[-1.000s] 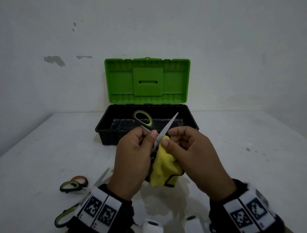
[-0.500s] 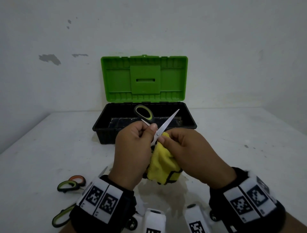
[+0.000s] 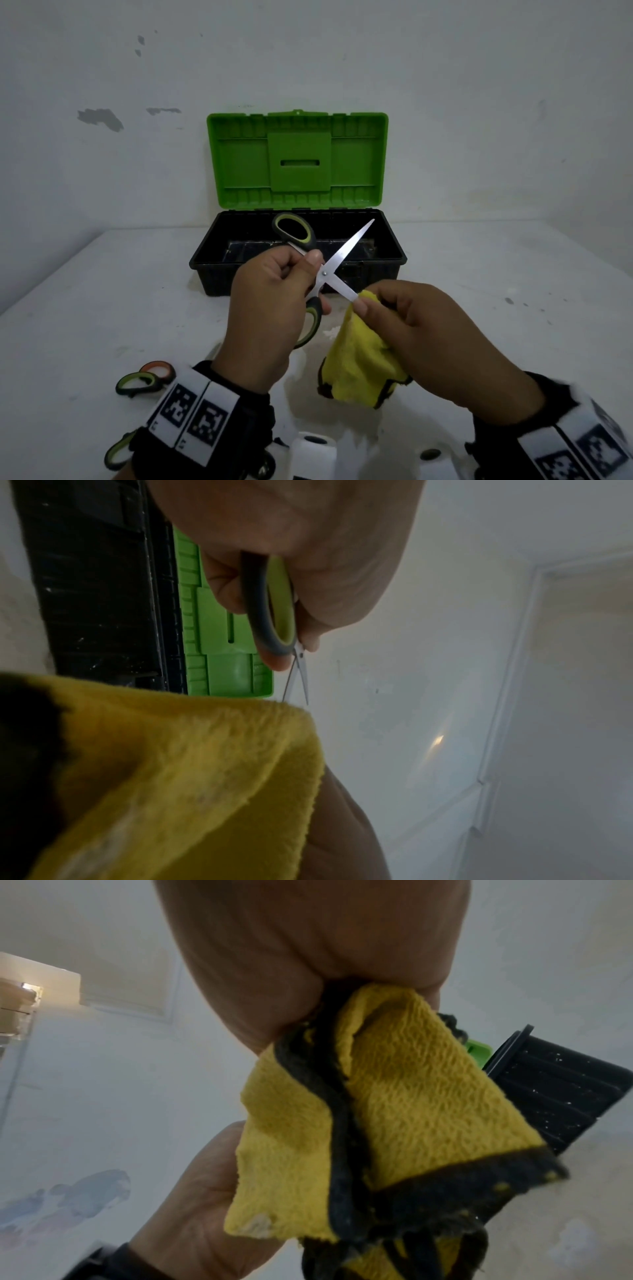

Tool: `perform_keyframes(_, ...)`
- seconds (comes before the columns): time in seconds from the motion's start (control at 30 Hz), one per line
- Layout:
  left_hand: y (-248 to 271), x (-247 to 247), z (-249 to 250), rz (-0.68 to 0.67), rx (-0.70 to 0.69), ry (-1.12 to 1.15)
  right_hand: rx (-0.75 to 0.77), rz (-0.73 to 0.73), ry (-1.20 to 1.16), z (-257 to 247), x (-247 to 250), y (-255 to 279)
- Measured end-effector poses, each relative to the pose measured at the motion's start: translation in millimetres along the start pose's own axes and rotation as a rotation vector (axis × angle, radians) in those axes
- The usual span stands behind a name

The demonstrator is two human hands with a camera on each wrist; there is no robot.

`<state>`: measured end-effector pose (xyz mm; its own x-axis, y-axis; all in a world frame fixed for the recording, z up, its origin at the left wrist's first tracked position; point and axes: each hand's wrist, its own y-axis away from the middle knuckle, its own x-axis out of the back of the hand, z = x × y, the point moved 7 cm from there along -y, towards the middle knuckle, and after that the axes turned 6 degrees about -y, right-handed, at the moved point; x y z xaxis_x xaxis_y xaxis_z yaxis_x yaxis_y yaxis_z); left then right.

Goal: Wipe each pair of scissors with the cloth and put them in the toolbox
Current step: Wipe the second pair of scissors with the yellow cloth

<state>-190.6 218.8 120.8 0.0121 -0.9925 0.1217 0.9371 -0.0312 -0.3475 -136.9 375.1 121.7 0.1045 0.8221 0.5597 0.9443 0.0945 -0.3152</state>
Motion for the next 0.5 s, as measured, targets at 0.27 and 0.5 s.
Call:
perform_keyframes(0.27, -1, 18, -2, 0.034, 0.015, 0.008, -0.076, -0.179, 0.08, 11, 16, 16)
perform_keyframes(0.5, -6, 26, 12, -0.323, -0.009, -0.072, -0.172, 0.098, -0.095, 44, 75, -4)
